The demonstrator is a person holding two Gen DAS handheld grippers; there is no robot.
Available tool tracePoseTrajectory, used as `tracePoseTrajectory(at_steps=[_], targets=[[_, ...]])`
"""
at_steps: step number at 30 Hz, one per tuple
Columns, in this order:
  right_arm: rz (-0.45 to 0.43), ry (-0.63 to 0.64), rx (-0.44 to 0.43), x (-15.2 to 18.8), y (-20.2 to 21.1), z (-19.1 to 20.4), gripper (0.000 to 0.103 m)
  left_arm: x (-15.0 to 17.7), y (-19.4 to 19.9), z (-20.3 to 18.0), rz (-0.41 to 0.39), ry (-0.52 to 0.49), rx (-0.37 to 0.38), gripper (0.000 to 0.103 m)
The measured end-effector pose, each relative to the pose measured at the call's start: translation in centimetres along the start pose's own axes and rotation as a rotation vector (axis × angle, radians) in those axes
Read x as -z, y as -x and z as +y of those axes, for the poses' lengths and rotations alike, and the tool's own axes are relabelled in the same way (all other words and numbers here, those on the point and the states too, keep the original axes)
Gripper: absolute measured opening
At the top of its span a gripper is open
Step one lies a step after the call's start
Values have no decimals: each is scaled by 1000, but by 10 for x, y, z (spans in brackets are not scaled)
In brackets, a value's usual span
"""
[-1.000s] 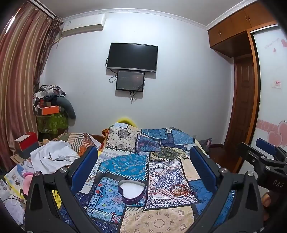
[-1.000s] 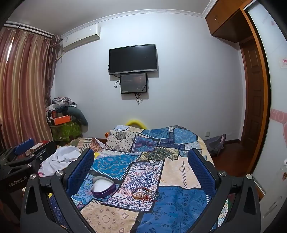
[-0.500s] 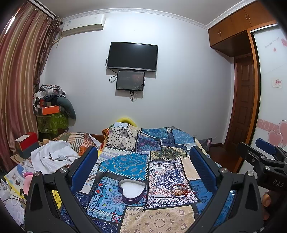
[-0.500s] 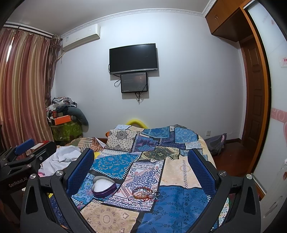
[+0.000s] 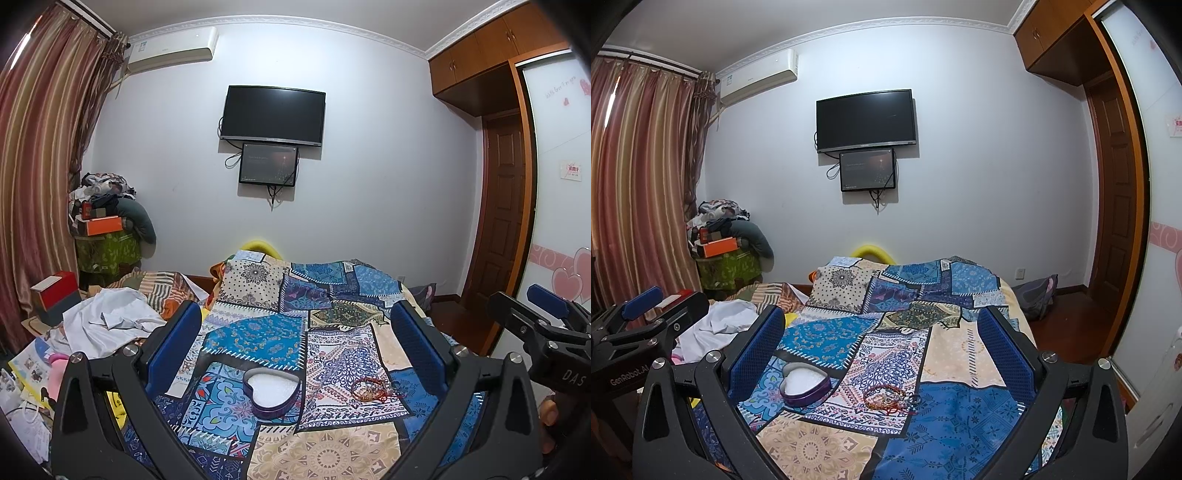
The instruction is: Organize jewelry
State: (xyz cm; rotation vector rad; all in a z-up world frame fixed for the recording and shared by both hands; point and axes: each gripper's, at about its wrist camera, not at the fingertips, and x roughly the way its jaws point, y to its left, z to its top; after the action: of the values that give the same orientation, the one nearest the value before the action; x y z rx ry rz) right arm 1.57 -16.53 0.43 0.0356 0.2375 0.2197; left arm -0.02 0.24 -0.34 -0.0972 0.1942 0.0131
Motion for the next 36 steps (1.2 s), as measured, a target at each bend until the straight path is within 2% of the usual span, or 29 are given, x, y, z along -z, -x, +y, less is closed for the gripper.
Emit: tracePoseTrajectory(at_steps=[28, 36], targets=[[16, -13, 1, 6, -6, 0, 103, 6, -1, 1, 7, -1, -3, 103], [33, -23, 9, 10, -13, -7, 103, 10, -16, 1, 43, -1, -6, 103]])
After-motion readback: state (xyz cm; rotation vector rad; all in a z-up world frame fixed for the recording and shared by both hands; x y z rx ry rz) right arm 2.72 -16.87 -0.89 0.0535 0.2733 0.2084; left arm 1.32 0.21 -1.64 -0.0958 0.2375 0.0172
